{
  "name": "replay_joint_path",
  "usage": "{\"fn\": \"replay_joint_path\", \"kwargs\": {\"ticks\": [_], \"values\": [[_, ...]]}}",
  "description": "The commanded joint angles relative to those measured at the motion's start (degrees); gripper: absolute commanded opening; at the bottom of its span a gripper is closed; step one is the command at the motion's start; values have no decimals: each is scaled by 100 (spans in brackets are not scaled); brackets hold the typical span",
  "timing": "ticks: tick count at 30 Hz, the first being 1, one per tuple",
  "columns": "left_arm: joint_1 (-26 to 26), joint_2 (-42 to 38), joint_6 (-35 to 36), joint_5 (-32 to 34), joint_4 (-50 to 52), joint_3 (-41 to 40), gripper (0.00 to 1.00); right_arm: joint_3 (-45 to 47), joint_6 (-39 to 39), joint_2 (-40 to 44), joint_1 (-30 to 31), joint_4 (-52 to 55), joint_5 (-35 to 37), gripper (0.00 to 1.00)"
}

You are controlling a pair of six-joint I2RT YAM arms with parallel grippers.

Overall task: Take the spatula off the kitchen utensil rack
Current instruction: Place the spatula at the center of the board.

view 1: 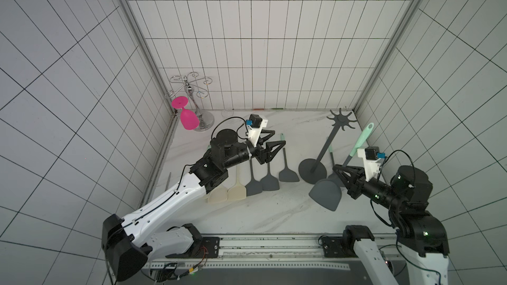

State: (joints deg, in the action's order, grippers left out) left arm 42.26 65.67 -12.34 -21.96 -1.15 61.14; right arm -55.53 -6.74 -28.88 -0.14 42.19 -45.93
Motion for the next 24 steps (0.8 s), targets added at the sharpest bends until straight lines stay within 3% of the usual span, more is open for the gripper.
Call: {"fn": "replay_joint_path", "kwargs": {"ticks": [1, 7, 15, 19, 24], "values": [[-78, -99, -298, -962, -83, 37, 64, 524, -500, 25, 178, -1408, -1704, 0], [29, 162, -658, -1950, -364, 209, 65, 1033, -435, -494, 918, -2263, -1659, 0], [76, 456, -822, -1795, -254, 293, 66, 519, 775, -2174, 3033, -1660, -293, 0], [-124, 313, -1057, -1864, -278, 220, 66, 332, 1044, -2785, 3404, -1429, -407, 0], [-284, 283, -1188, -1916, -291, 100, 64, 436, 1071, -2896, 3572, -1661, -413, 0]]}}
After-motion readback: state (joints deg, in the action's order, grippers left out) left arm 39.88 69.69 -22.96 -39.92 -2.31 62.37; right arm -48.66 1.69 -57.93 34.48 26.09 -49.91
